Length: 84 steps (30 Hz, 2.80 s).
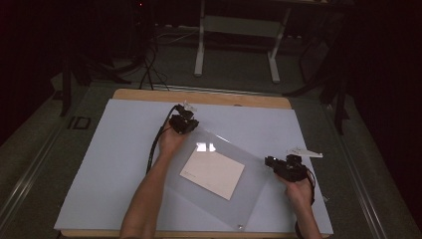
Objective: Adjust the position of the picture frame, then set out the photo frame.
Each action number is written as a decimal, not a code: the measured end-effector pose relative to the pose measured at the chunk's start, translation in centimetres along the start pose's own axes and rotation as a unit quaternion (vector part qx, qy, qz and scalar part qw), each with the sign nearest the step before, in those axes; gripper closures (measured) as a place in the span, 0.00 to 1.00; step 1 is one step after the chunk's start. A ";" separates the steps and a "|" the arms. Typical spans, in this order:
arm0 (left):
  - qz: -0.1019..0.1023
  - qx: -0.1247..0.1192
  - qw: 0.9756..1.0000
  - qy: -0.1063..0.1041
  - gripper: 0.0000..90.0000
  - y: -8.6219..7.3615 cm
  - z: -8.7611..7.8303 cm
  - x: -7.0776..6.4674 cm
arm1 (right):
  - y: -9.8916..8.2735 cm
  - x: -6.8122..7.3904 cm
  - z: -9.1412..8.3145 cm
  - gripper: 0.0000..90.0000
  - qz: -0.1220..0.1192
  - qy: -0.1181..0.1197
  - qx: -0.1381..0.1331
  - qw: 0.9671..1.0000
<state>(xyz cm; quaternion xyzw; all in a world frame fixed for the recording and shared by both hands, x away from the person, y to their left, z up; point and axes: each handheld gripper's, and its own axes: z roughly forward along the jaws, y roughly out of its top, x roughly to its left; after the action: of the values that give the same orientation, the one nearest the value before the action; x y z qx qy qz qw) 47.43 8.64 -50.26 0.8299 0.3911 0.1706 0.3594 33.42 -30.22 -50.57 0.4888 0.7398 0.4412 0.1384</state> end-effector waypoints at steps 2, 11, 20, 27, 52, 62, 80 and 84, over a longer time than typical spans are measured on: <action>0.006 0.002 1.000 -0.010 0.94 -0.3 -1.0 0.4 | 0.5 -0.2 0.2 0.87 0.011 0.005 0.001 1.000; -0.009 -0.008 1.000 -0.007 0.93 -2.6 -5.2 2.0 | 3.6 0.2 2.7 0.87 0.010 0.015 0.009 1.000; -0.010 -0.002 1.000 0.009 0.93 -5.7 -9.3 1.5 | 6.5 0.4 5.6 0.87 0.023 0.039 0.022 0.999; -0.078 0.015 0.997 0.018 0.93 -9.3 -7.9 3.4 | 7.1 2.3 8.9 0.88 -0.003 0.037 0.048 0.998; -0.135 -0.008 0.991 0.020 0.91 -10.5 -7.3 3.2 | 5.8 1.6 10.3 0.88 0.019 0.051 0.042 0.998; -0.136 -0.008 0.990 0.017 0.90 -10.6 -7.3 3.3 | 5.5 1.4 10.4 0.88 0.016 0.057 0.031 0.998; -0.145 -0.017 0.989 0.015 0.82 -11.1 -7.5 3.5 | 5.6 1.6 10.5 0.89 0.011 0.050 0.032 0.998; -0.145 -0.039 0.989 0.005 0.78 -11.7 -8.1 3.5 | 5.6 1.6 10.5 0.89 0.010 0.050 0.031 0.998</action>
<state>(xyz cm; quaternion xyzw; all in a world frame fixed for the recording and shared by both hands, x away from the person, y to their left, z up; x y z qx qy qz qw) 38.90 20.16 -53.32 0.7486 0.5022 0.1355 0.4110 42.65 -22.67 -51.83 0.4773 0.7542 0.4435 0.0820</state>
